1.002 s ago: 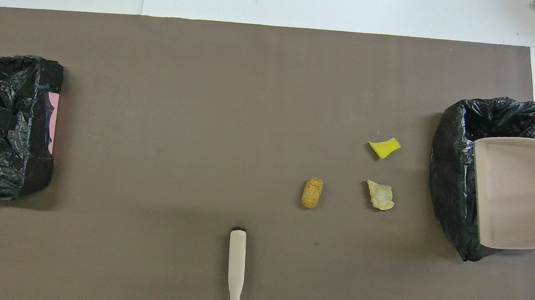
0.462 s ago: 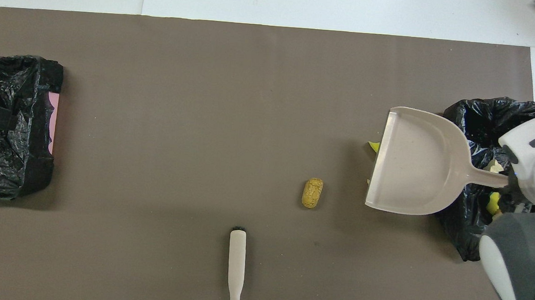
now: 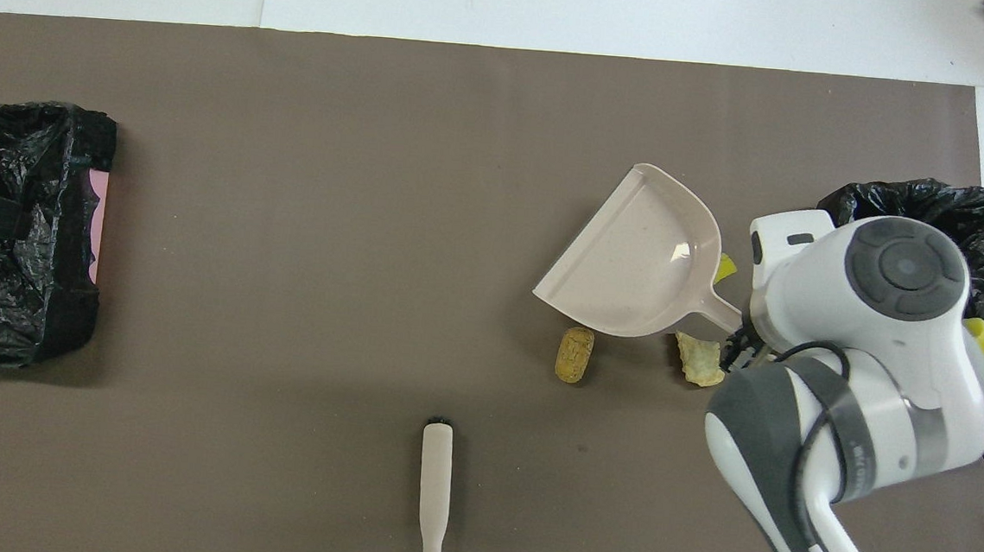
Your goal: Sweep and dump trash in bin
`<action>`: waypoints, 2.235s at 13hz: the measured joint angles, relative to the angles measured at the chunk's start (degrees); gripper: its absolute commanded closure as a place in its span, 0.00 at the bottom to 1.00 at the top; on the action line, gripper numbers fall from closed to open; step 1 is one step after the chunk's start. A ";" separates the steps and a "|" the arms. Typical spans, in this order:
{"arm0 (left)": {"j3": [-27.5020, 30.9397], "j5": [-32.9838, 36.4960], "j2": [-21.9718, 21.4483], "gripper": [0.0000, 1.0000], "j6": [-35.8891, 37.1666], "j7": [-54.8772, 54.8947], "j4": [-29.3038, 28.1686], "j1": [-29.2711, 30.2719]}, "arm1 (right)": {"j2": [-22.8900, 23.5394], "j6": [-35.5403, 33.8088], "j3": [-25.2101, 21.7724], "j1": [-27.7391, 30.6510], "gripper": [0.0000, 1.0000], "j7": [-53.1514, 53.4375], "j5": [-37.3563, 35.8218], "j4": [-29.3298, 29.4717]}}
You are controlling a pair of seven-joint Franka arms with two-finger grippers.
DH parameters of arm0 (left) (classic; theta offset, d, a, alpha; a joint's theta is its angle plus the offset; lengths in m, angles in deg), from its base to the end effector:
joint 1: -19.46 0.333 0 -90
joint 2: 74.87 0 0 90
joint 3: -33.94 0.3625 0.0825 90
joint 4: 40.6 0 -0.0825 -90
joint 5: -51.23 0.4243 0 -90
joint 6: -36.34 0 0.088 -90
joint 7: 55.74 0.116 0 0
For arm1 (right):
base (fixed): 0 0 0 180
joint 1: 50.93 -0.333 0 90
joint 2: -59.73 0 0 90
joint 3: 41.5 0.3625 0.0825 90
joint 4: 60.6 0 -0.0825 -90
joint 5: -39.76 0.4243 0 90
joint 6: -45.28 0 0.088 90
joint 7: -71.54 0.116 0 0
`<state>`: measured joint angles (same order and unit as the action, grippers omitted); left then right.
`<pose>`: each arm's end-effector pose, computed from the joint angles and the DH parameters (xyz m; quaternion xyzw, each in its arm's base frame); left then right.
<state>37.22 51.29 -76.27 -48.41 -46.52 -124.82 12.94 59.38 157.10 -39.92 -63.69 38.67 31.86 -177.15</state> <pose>0.5753 -0.0319 0.7193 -0.9940 0.1084 -0.0168 0.0007 0.5612 0.1328 0.4609 0.9023 0.4249 -0.0478 0.0560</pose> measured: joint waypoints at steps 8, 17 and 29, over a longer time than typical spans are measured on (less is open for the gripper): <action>0.00 0.00 0.00 0.00 0.00 -0.01 0.00 0.00 | 12.75 4.55 0.00 -13.30 1.00 46.42 7.71 10.19; 0.00 0.00 0.00 0.00 0.00 -0.02 0.00 0.00 | 34.46 4.44 -0.08 -22.12 0.00 72.25 10.26 33.53; -0.84 -0.15 -0.01 0.00 0.00 -0.04 0.00 -0.26 | 17.17 1.16 3.23 -29.27 0.00 79.69 18.03 14.36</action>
<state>36.38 51.15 -76.28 -48.41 -46.57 -124.82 12.69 76.55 158.26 -36.69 -92.96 118.35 49.89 -162.79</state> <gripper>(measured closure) 0.000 0.000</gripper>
